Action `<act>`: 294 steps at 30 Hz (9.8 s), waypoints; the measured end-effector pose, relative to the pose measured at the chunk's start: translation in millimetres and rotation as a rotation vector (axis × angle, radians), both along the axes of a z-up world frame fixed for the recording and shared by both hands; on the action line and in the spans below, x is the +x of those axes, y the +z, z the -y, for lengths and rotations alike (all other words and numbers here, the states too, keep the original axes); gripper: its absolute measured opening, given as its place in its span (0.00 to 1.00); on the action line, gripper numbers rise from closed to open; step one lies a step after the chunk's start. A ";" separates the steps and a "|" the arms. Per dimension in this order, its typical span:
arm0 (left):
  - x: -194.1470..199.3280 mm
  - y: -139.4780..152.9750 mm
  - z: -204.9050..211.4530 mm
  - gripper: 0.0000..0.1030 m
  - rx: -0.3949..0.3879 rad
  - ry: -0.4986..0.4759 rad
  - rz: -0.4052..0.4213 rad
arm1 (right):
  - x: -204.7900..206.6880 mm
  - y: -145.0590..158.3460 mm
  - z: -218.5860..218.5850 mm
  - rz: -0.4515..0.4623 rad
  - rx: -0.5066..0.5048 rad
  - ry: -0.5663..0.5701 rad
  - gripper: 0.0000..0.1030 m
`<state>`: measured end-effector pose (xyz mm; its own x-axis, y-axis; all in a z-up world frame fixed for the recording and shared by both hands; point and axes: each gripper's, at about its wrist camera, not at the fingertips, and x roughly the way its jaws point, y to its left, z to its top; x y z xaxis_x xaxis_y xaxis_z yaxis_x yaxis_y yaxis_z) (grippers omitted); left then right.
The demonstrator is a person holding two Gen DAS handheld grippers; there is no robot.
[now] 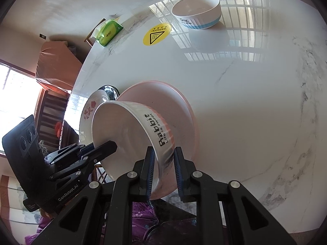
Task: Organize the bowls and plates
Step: 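Lower the Rabbit bowl into the pink bowl, then open both tools and release the Rabbit bowl, then move both tools to the rim of the white Dog bowl, then close both tools on the Dog bowl rim and lift it, then lower the Dog bowl into the Rabbit bowl, then open both tools and release the Dog bowl, then move both tools to the pink bowl rim and close them on it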
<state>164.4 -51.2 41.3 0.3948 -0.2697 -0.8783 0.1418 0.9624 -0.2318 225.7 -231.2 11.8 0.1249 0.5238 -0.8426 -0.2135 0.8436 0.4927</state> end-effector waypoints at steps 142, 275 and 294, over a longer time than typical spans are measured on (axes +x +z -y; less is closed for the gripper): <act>3.6 30.8 -10.3 0.13 -0.136 -0.036 -0.006 | -8.6 26.2 40.1 0.001 0.222 -0.125 0.27; -1.2 2.0 -41.8 0.37 -0.133 0.042 -0.030 | -19.1 2.5 36.4 0.217 -0.071 -0.115 0.48; -3.7 -2.0 -31.1 0.67 0.018 0.080 -0.055 | -10.4 -8.5 42.1 0.065 -0.092 -0.100 0.48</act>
<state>160.7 -20.1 39.3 0.3655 -0.2236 -0.9035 0.0521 0.9741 -0.2200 215.3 -273.3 3.3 0.2288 0.4266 -0.8750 -0.1553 0.9033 0.3998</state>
